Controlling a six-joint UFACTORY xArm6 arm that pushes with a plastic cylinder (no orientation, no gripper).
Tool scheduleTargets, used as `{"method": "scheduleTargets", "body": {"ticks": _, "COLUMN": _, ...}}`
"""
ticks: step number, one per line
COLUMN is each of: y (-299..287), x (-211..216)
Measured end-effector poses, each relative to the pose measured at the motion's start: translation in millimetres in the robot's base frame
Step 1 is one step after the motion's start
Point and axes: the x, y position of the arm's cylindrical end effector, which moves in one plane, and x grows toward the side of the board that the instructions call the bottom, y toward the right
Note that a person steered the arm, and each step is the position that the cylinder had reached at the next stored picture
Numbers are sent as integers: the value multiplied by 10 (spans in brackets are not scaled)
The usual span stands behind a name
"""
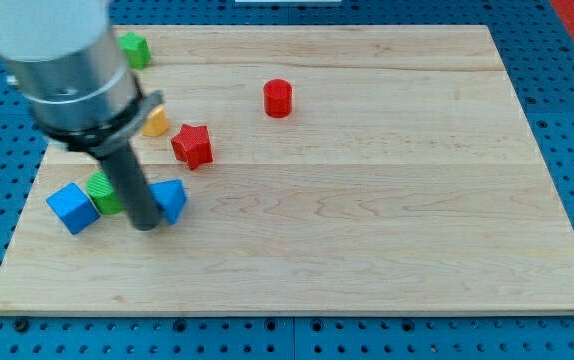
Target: Move the blue triangle right towards the top center
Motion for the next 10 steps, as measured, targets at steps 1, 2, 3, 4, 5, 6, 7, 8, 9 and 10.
{"method": "scheduleTargets", "body": {"ticks": 1, "y": 427, "x": -103}}
{"method": "scheduleTargets", "body": {"ticks": 2, "y": 549, "x": -458}}
{"method": "scheduleTargets", "body": {"ticks": 3, "y": 520, "x": -707}}
{"method": "scheduleTargets", "body": {"ticks": 4, "y": 375, "x": -368}}
{"method": "scheduleTargets", "body": {"ticks": 5, "y": -302, "x": -368}}
{"method": "scheduleTargets", "body": {"ticks": 6, "y": 390, "x": -721}}
{"method": "scheduleTargets", "body": {"ticks": 7, "y": 731, "x": -1111}}
{"method": "scheduleTargets", "body": {"ticks": 8, "y": 938, "x": -1264}}
{"method": "scheduleTargets", "body": {"ticks": 9, "y": 1109, "x": -987}}
{"method": "scheduleTargets", "body": {"ticks": 10, "y": 1551, "x": -953}}
